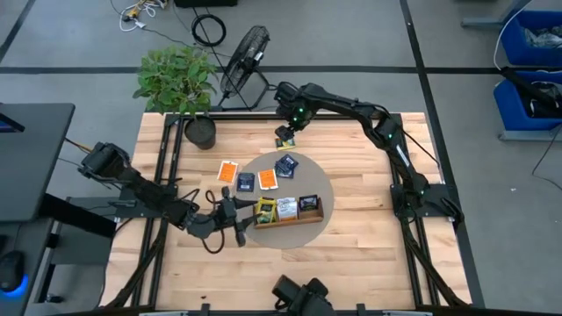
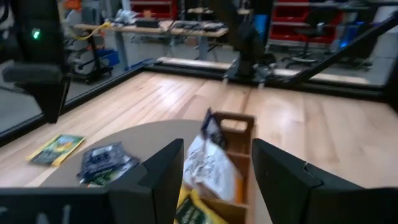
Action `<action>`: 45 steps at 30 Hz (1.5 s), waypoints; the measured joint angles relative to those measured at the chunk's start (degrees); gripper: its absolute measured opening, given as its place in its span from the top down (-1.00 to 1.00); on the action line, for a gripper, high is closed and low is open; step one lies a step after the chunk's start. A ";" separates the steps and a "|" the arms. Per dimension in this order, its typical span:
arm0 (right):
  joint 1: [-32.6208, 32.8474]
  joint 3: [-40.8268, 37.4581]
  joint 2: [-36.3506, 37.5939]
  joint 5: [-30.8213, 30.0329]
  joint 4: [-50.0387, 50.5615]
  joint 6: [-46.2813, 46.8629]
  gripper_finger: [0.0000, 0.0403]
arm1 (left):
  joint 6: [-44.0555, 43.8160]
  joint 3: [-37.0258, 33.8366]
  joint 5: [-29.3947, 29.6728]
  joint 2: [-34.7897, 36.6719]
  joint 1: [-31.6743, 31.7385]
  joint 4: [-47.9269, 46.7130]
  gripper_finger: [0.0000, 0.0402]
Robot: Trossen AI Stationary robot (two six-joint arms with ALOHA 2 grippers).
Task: Pick & Place Tea
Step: Put the yellow tea bag into the left section of the wooden organizer
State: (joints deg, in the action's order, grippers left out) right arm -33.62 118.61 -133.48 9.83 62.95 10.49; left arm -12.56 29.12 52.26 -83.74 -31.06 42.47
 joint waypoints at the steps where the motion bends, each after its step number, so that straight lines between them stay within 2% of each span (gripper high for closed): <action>1: -0.22 0.02 -0.21 0.21 0.77 0.54 -0.38 | 0.25 0.00 0.03 0.42 -0.33 0.24 0.03; 8: -0.48 0.04 -1.45 8.38 -4.28 10.12 -0.37 | 1.82 0.00 0.02 2.57 -0.79 -0.69 0.03; 12: -0.43 0.04 -1.45 8.79 -5.19 11.49 -0.37 | 1.87 0.03 0.05 2.97 -1.18 -0.81 0.03; 15: -0.62 0.04 -1.43 8.87 -4.65 7.64 -0.37 | 1.67 0.02 0.55 2.97 -1.39 -0.70 0.03; 18: -0.38 0.00 0.14 7.83 -0.02 -0.64 -0.37 | 0.80 0.02 1.33 3.02 -0.57 -1.20 0.03; 21: 0.79 0.00 3.29 1.60 4.55 -6.30 -0.34 | -1.32 0.00 0.52 4.91 1.60 -3.84 0.03; 23: 1.84 0.00 5.18 -2.44 6.25 -8.04 -0.31 | -3.13 0.02 -3.21 6.85 4.07 -6.43 0.03; 29: 6.08 -3.61 14.84 -8.07 6.90 -9.49 -0.23 | -4.76 1.06 -10.22 9.91 12.82 -12.92 0.08; 36: 12.08 -21.81 32.18 -15.12 -2.04 -6.08 -0.20 | -2.92 11.64 -18.72 9.92 25.96 -33.61 0.14; 39: 14.27 -30.93 39.40 -18.68 -6.77 -3.32 -0.20 | 1.44 14.59 -27.48 9.92 32.42 -36.27 0.12; 45: 17.37 -46.71 50.77 -20.88 -16.92 2.82 -0.19 | 6.02 19.74 -52.14 7.50 44.81 -39.75 0.02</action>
State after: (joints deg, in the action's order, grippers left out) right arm -16.25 71.90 -82.71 -11.05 46.03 13.31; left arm -6.55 48.86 0.12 -76.24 13.76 2.72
